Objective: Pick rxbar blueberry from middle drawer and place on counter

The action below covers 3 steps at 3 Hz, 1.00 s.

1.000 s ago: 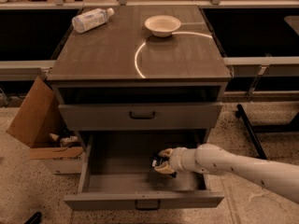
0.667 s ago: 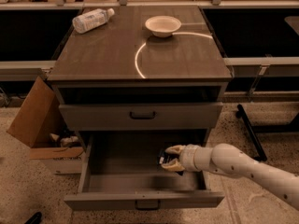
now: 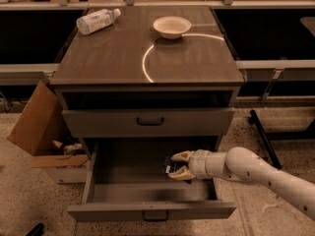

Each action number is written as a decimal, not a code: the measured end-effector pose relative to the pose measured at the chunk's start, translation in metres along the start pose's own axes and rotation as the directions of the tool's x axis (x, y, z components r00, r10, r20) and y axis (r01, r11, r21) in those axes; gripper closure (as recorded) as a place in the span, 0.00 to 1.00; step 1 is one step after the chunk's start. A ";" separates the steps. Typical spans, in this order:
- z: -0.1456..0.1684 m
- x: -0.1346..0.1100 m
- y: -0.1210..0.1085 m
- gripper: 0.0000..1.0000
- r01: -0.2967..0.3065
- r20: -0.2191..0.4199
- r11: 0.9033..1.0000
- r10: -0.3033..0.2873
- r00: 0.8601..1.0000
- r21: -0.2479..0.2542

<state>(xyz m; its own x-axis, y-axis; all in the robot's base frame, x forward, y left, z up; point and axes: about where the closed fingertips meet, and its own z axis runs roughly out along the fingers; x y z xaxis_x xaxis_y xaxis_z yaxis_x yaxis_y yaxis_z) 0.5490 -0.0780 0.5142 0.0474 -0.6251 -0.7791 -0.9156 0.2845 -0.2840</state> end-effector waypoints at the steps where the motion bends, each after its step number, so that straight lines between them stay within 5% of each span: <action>1: -0.036 -0.047 0.003 1.00 0.085 0.072 0.995 -0.082 0.994 -0.043; 3: -0.106 -0.128 -0.014 1.00 0.209 0.198 0.975 -0.191 0.961 -0.075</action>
Offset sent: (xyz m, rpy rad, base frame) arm -0.0478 -0.0022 0.1785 0.0953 -0.1533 0.2793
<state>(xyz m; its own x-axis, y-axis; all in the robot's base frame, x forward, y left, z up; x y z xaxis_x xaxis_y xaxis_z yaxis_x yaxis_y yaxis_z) 0.5136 -0.0791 0.6777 0.2995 -0.5111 -0.8056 -0.9129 0.0919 -0.3978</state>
